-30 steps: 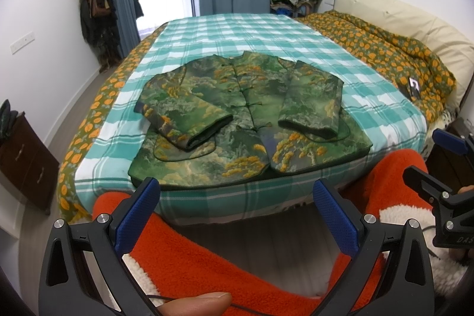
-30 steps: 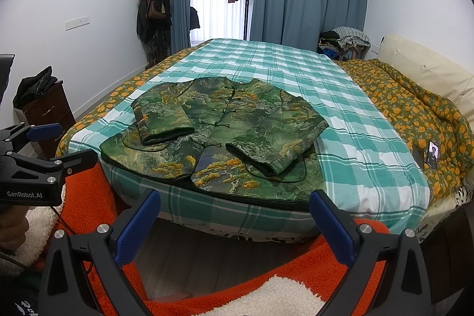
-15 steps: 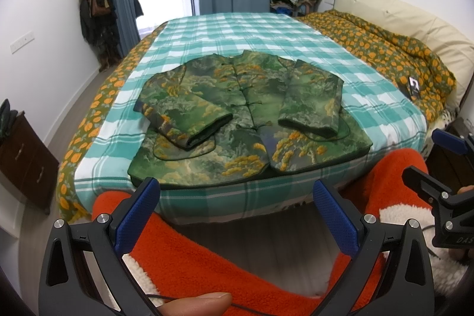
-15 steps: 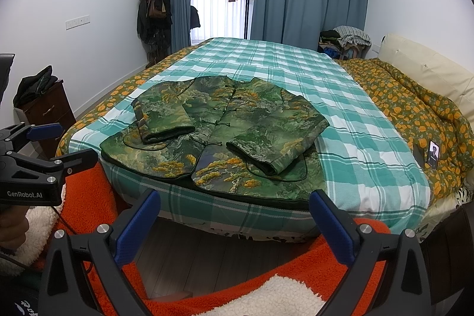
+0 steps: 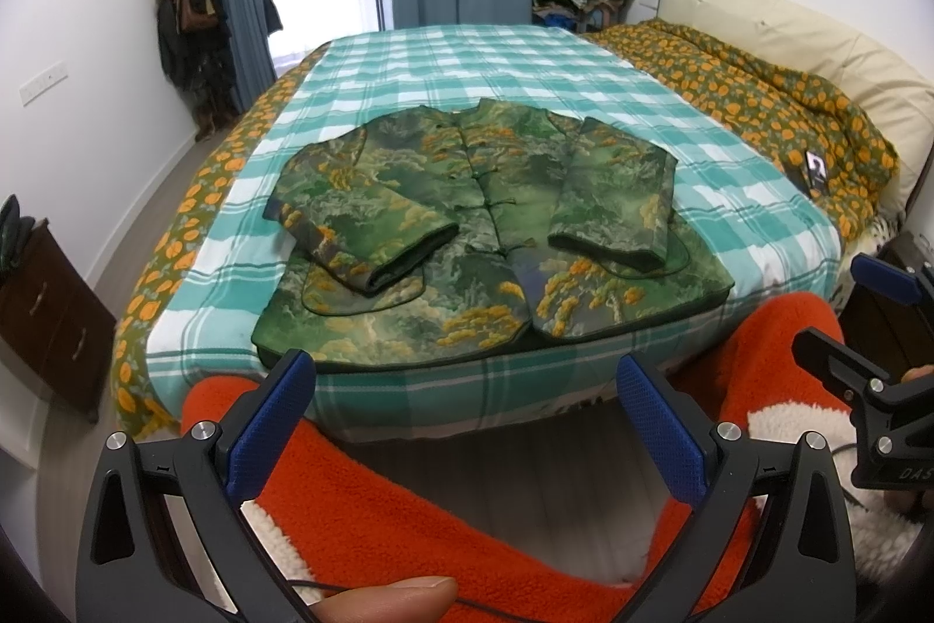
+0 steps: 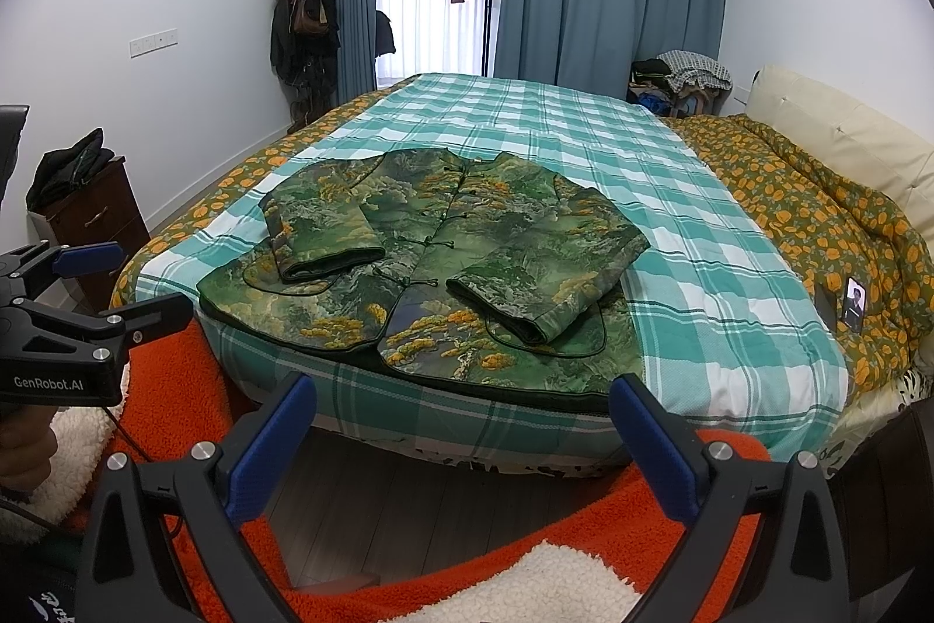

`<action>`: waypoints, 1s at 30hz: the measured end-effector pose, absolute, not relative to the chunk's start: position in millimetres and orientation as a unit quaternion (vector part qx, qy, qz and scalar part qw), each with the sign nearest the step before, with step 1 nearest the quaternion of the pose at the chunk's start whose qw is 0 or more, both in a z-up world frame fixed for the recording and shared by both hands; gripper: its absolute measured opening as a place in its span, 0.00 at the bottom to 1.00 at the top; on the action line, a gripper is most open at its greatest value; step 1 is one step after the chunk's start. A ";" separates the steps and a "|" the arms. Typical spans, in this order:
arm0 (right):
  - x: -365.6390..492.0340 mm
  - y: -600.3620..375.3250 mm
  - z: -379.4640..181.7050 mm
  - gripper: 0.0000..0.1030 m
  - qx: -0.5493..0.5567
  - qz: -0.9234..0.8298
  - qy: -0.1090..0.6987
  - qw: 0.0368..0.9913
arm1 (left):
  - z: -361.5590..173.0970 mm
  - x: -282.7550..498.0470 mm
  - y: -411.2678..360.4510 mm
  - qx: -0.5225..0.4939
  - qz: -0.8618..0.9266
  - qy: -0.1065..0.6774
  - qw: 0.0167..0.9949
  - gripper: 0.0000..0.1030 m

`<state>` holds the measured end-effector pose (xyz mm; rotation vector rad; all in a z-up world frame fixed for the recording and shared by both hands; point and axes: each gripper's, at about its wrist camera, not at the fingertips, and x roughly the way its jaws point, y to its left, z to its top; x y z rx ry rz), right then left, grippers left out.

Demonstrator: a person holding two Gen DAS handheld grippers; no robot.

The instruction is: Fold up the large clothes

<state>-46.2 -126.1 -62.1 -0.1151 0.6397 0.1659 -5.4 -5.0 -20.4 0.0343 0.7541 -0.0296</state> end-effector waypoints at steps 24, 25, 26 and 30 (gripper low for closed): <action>-46.1 -127.3 -61.8 0.99 -0.057 0.081 0.316 0.944 | -20.4 -5.8 -5.2 0.017 -0.014 0.369 0.929 1.00; -46.3 -125.3 -63.2 0.99 -0.057 0.081 0.316 0.944 | -20.6 -6.4 -5.3 0.017 -0.014 0.369 0.929 1.00; -46.1 -127.9 -61.4 0.99 -0.057 0.081 0.316 0.944 | -20.5 -6.0 -5.3 0.017 -0.014 0.370 0.929 1.00; -46.0 -126.2 -62.6 0.99 -0.057 0.081 0.316 0.944 | -20.2 -5.7 -5.2 0.017 -0.014 0.370 0.929 1.00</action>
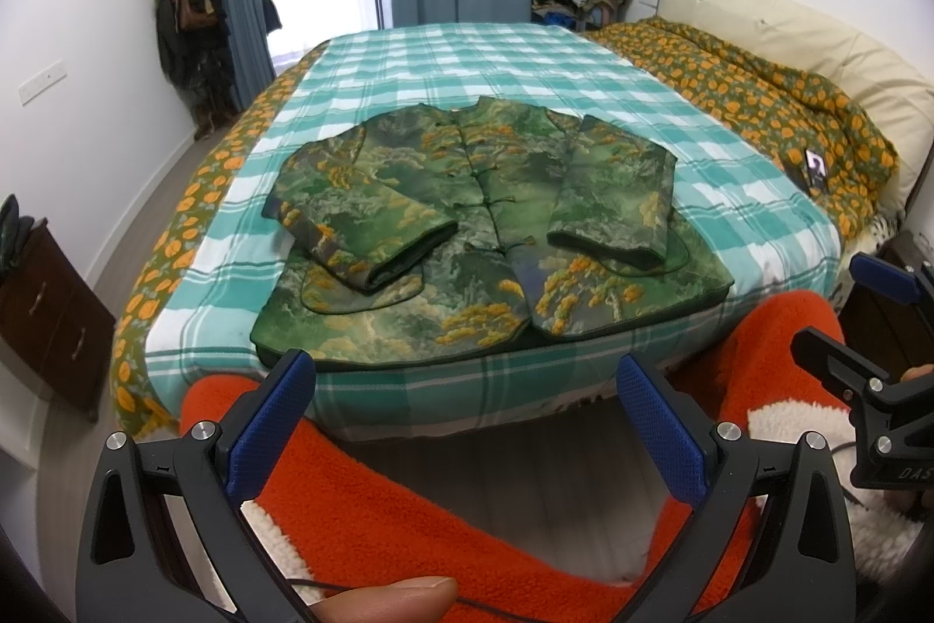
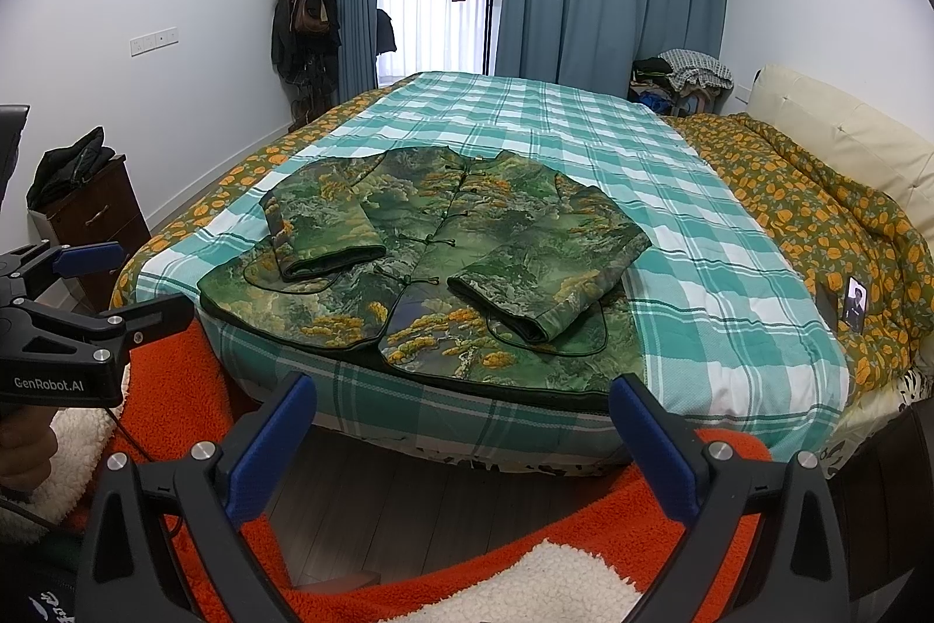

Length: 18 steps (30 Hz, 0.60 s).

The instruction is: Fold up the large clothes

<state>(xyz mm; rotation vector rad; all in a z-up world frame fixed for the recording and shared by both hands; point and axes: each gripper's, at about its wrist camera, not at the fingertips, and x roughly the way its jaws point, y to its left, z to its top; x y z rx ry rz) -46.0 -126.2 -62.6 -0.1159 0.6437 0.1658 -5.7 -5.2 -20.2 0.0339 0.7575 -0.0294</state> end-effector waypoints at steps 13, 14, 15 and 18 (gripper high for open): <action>-45.9 -126.1 -63.2 0.99 -0.057 0.081 0.316 0.943 | -21.2 -7.4 -5.7 0.017 -0.014 0.370 0.929 1.00; -45.8 -126.1 -63.2 0.99 -0.057 0.082 0.316 0.943 | -21.2 -7.4 -5.7 0.017 -0.014 0.370 0.929 1.00; -45.9 -124.8 -64.3 0.99 -0.057 0.081 0.317 0.943 | -21.1 -7.2 -5.6 0.017 -0.014 0.370 0.929 1.00; -45.9 -125.1 -64.0 0.99 -0.057 0.081 0.317 0.943 | -20.7 -6.5 -5.5 0.017 -0.014 0.371 0.928 1.00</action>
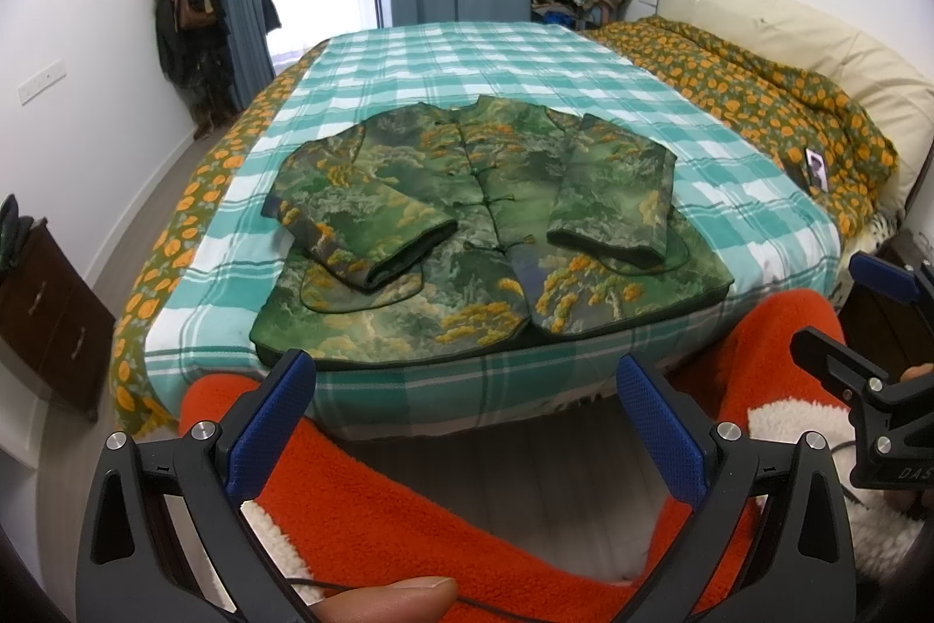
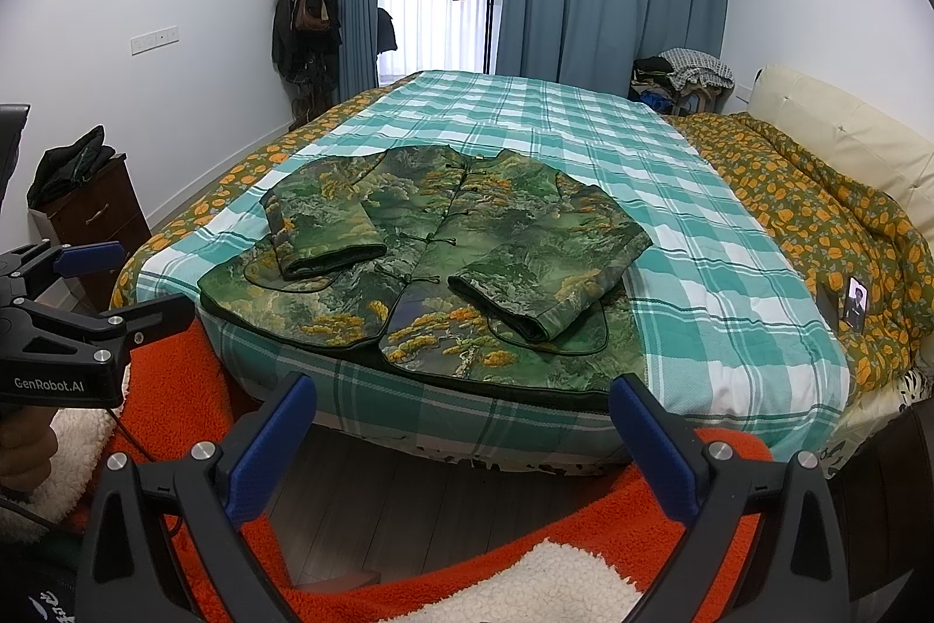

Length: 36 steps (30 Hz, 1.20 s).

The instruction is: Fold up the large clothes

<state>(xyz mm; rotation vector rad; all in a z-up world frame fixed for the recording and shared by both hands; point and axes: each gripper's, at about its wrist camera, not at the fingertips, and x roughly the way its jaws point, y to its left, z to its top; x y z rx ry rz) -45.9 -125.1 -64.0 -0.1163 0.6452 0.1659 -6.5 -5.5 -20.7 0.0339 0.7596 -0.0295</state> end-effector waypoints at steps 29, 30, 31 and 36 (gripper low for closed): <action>-45.8 -131.8 -64.0 0.99 -0.046 0.089 0.322 0.941 | -20.2 -5.8 -5.3 0.017 -0.015 0.371 0.928 1.00; -46.4 -133.7 -64.2 0.99 -0.041 0.090 0.323 0.941 | -20.7 -6.1 -5.3 0.017 -0.015 0.371 0.928 1.00; -46.3 -135.6 -64.4 0.99 -0.036 0.092 0.325 0.941 | -21.7 -6.5 -5.5 0.017 -0.015 0.372 0.928 1.00; -45.5 -140.7 -64.7 0.99 -0.023 0.092 0.331 0.939 | -22.0 -7.0 -5.6 0.017 -0.014 0.372 0.928 1.00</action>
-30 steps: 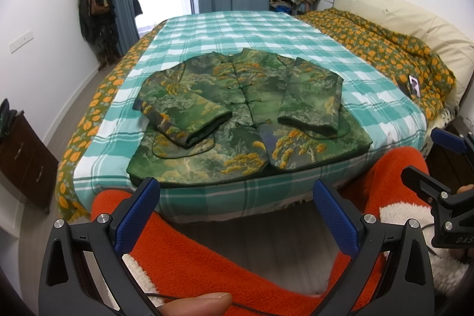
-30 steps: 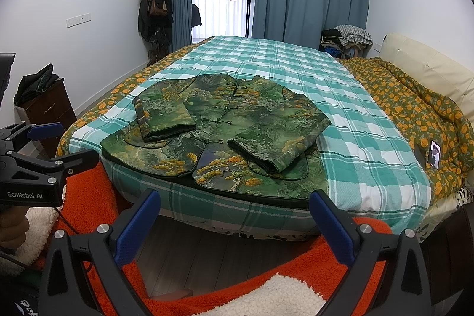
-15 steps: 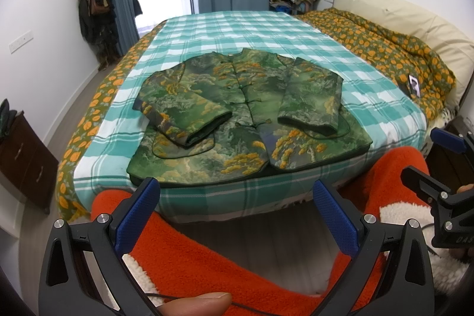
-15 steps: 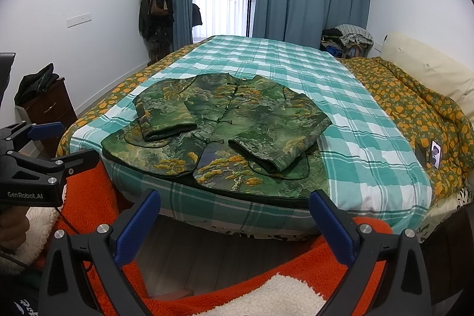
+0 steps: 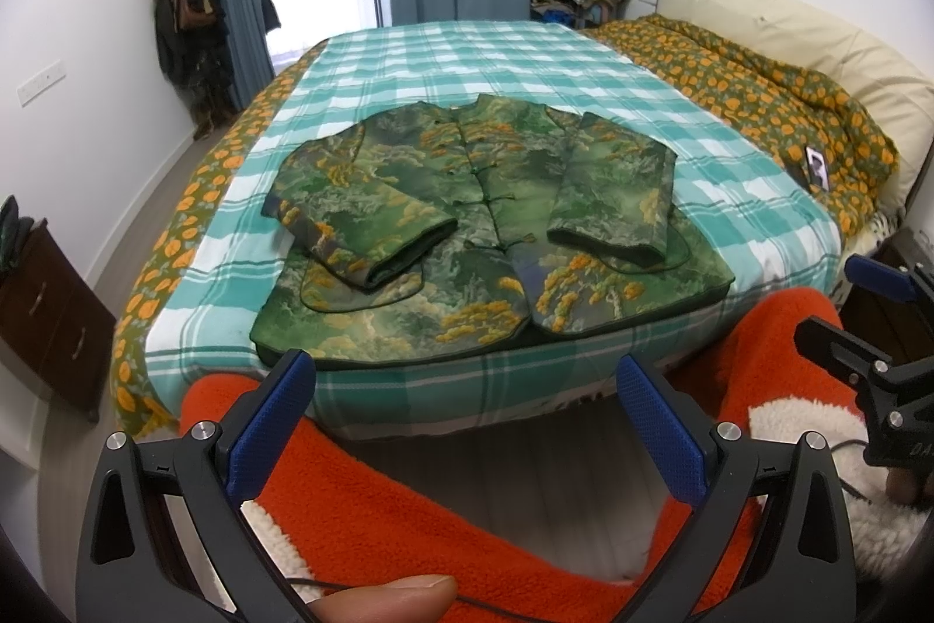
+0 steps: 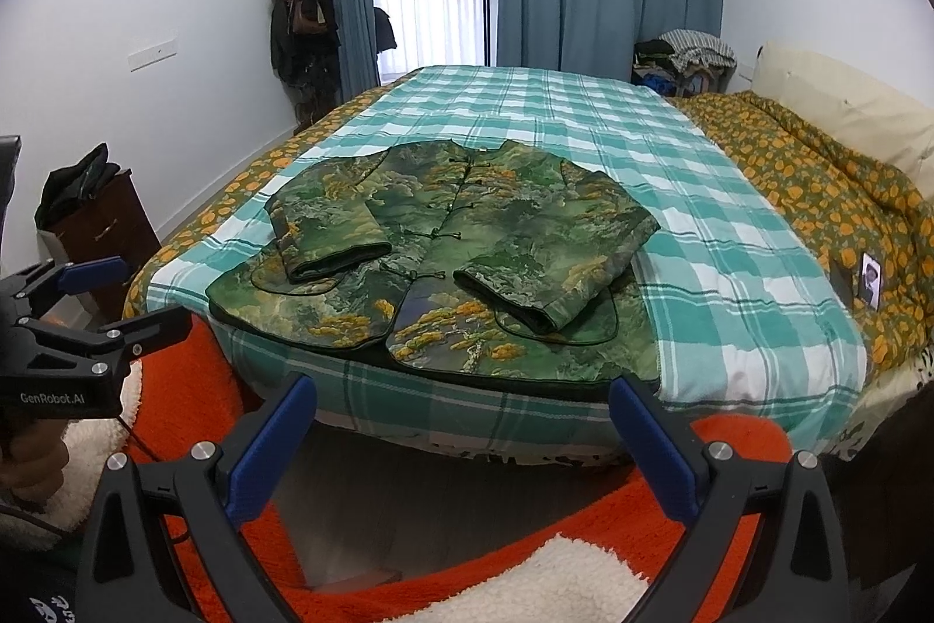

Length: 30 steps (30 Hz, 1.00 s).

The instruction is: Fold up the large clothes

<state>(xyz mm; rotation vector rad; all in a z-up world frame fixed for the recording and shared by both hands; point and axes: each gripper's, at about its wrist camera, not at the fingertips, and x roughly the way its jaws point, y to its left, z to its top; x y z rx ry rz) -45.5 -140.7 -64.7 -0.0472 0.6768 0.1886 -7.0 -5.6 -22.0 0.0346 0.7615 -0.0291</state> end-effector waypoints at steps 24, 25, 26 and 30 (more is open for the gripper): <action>136.7 -145.7 -139.4 0.99 -0.188 0.133 0.360 0.904 | -11.1 35.6 12.5 0.077 0.048 0.341 0.936 1.00; 153.0 -137.4 -155.7 0.99 -0.198 0.138 0.375 0.895 | -12.8 37.5 10.9 0.080 0.047 0.344 0.934 1.00; 163.7 -133.7 -166.0 0.98 -0.199 0.145 0.386 0.889 | -14.9 39.4 10.2 0.079 0.045 0.349 0.933 1.00; 197.2 -121.3 -190.4 0.98 -0.191 0.153 0.406 0.881 | -25.6 44.0 12.2 0.073 0.047 0.371 0.924 1.00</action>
